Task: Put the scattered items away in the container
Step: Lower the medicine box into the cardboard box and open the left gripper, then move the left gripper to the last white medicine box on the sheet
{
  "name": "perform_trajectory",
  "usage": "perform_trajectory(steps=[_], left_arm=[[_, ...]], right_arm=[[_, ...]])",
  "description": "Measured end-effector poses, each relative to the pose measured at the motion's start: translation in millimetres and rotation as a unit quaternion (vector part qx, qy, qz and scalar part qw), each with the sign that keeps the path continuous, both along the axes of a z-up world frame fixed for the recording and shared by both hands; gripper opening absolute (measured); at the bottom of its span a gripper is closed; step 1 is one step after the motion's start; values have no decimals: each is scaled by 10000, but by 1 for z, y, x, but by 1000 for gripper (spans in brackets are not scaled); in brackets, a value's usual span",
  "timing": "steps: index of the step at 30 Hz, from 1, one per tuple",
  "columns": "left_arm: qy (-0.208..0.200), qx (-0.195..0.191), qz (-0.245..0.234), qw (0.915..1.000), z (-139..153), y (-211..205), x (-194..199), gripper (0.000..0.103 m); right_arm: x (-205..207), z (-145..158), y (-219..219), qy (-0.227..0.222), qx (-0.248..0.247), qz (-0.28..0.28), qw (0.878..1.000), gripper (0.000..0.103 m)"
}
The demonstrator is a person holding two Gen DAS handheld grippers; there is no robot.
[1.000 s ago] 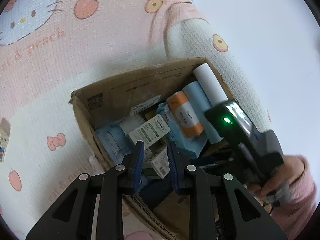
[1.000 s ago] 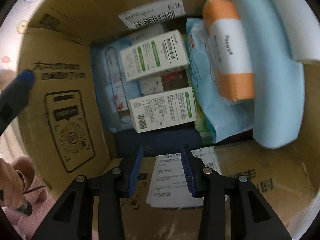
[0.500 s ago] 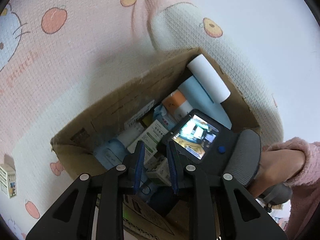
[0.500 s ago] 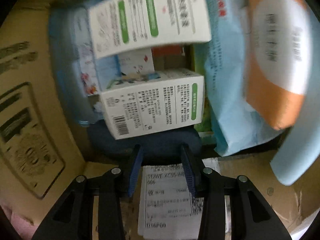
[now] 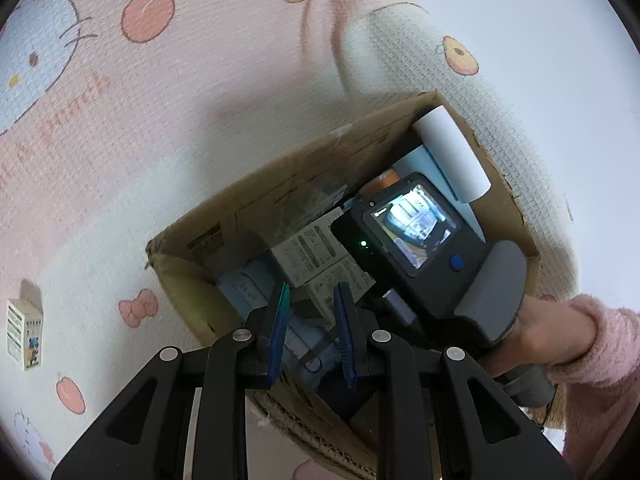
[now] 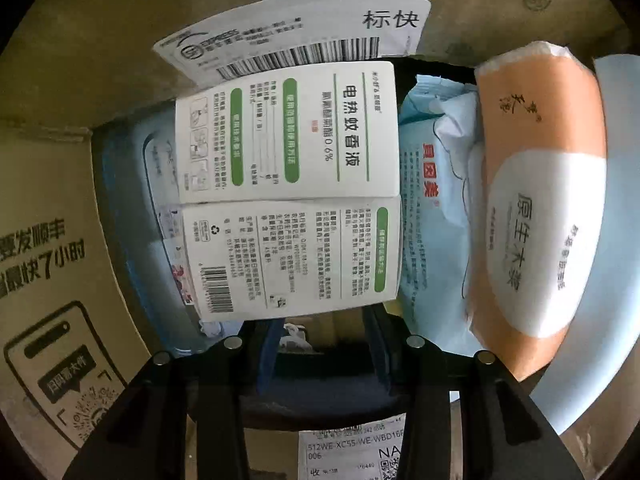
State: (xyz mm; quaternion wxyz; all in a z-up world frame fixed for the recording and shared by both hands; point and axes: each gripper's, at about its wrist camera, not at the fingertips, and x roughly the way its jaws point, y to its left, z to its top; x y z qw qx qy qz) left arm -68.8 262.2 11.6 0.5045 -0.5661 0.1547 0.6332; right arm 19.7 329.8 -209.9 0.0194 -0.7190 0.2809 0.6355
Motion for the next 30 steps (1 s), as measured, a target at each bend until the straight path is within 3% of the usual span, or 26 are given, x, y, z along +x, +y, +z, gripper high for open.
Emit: perform_trajectory(steps=[4, 6, 9, 12, 16, 22, 23, 27, 30], left_arm=[[203, -58, 97, 9997, 5, -5, 1, 26], [298, -37, 147, 9994, 11, -8, 2, 32], [386, -3, 143, 9992, 20, -14, 5, 41], [459, 33, 118, 9989, 29, -23, 10, 43], [721, 204, 77, 9972, 41, -48, 17, 49], [1111, 360, 239, 9929, 49, -97, 14, 55], [1146, 369, 300, 9923, 48, -106, 11, 57], [1169, 364, 649, 9904, 39, -145, -9, 59], [1005, 318, 1055, 9888, 25, -175, -30, 59]], right_arm=[[13, 25, -5, 61, 490, 76, 9987, 38], [25, 51, -12, 319, 705, 256, 9967, 46], [48, 90, -18, 640, 915, 72, 9937, 59], [68, 127, -18, 994, 1238, -47, 9873, 59], [58, 164, 6, 1393, 1687, -157, 9757, 61], [42, 212, -21, 1986, 2237, -140, 9541, 68], [51, 227, -23, 1351, 3302, 229, 9339, 71], [28, 234, -65, 1755, 3127, 542, 9319, 73], [9, 222, -87, 1893, 2962, 722, 9334, 73]])
